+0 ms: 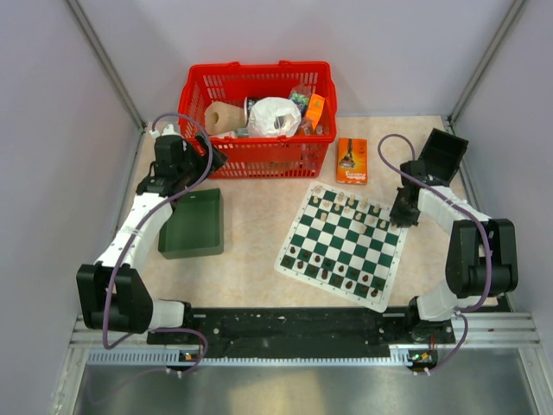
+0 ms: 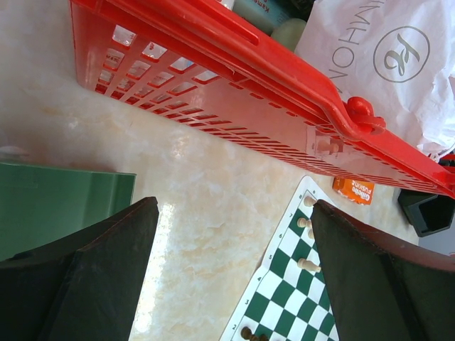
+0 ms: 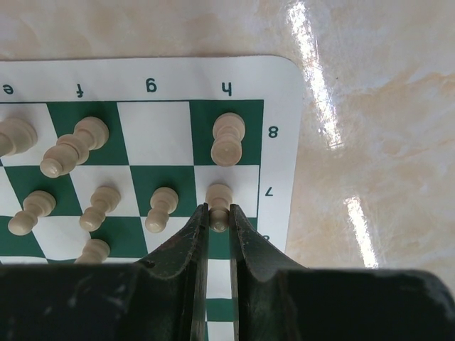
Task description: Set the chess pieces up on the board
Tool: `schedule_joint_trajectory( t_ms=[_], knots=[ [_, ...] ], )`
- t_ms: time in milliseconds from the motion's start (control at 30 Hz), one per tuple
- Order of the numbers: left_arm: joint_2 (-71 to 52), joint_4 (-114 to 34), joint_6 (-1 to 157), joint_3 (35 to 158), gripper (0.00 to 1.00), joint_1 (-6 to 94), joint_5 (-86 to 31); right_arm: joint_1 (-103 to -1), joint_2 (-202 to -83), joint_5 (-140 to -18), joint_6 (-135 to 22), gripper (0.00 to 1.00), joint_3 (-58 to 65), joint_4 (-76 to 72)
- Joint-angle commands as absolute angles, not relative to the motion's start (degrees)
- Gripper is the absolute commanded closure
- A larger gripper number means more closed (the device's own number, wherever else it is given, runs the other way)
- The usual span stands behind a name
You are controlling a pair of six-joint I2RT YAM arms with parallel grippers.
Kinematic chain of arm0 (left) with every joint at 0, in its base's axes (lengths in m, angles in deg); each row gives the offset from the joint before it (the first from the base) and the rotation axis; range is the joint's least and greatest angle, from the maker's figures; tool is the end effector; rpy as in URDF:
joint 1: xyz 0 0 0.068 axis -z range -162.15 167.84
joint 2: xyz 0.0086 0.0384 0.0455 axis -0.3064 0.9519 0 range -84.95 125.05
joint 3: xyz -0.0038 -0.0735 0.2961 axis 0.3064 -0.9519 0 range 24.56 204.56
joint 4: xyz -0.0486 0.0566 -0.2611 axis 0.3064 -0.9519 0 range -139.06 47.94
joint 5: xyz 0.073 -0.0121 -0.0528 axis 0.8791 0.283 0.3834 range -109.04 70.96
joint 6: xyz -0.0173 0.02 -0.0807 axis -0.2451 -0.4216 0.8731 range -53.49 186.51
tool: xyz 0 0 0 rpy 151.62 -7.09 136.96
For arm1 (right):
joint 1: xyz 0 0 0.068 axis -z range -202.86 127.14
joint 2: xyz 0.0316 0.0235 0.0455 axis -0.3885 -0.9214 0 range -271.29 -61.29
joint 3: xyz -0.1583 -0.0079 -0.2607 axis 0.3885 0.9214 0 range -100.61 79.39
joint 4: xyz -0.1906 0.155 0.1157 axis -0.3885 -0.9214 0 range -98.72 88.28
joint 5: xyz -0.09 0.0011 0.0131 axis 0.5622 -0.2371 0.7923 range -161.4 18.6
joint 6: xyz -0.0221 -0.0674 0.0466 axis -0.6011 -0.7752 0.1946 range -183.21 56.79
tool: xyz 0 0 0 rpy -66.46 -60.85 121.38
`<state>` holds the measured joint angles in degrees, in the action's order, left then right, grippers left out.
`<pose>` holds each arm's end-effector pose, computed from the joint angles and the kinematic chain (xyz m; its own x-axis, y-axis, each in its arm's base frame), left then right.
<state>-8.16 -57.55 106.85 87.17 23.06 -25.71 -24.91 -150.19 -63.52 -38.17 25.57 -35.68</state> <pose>0.3412 -0.0399 0.3250 -0.4993 -0.6001 -0.6250 -0.1736 0.7760 -0.6064 0.3111 0.0009 0.1746 -0.8398 0.3894 -0.3783 0.4073 0.9126 0.0353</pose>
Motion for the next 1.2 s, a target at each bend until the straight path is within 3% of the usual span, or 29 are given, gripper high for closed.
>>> schedule_joint_trajectory(
  t_ms=[0, 733, 1167],
  knots=[
    [-7.61, -54.81, 106.67, 87.67, 0.06, 22.77, -26.33, -24.09, -150.58, -62.70, -38.78, 0.86, 23.75, -34.50],
    [-7.52, -54.81, 106.59, 87.49, 0.06, 22.77, -26.51, -24.09, -150.41, -64.02, -39.39, 0.74, 22.88, -34.85],
    [-7.78, -54.72, 106.67, 87.32, 0.06, 22.77, -26.51, -24.53, -141.36, -68.84, -39.57, 0.64, 18.40, -38.20]
  ],
)
